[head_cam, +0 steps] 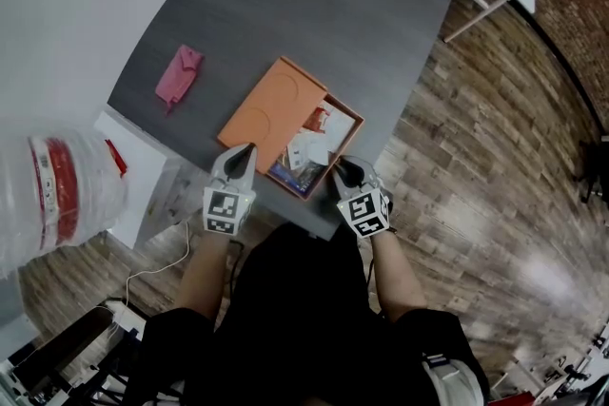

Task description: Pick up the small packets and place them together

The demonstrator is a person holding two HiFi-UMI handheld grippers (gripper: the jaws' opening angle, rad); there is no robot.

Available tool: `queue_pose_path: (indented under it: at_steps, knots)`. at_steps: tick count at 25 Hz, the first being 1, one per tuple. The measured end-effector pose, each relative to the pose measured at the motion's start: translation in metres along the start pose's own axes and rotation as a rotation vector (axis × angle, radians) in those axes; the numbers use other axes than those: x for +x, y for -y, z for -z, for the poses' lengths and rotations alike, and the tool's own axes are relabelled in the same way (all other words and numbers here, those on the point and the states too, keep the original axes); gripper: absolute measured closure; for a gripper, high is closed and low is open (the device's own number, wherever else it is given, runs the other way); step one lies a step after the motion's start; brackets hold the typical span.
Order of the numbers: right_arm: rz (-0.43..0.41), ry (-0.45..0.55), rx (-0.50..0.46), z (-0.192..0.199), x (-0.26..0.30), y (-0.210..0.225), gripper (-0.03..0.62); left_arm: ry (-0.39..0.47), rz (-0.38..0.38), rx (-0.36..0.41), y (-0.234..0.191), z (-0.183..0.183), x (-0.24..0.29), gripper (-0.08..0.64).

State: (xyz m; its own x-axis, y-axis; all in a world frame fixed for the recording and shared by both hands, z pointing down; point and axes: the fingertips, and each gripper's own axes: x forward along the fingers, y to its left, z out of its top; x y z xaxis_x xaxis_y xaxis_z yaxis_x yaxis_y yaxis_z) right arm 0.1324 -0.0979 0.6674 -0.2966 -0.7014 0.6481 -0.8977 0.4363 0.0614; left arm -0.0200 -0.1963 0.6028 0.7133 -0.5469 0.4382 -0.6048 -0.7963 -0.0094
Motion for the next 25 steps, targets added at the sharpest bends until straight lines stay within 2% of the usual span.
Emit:
queue_pose_path:
  at_steps: [20,25]
  knots:
    - [0.015,-0.009,0.023,0.008,-0.005,0.002,0.512,0.011,0.025,0.002,-0.001,0.001,0.002,0.56]
    - [-0.007,-0.029,0.029,0.009,-0.021,0.008,0.441,0.009,0.031,-0.004,-0.001,0.004,0.004,0.56]
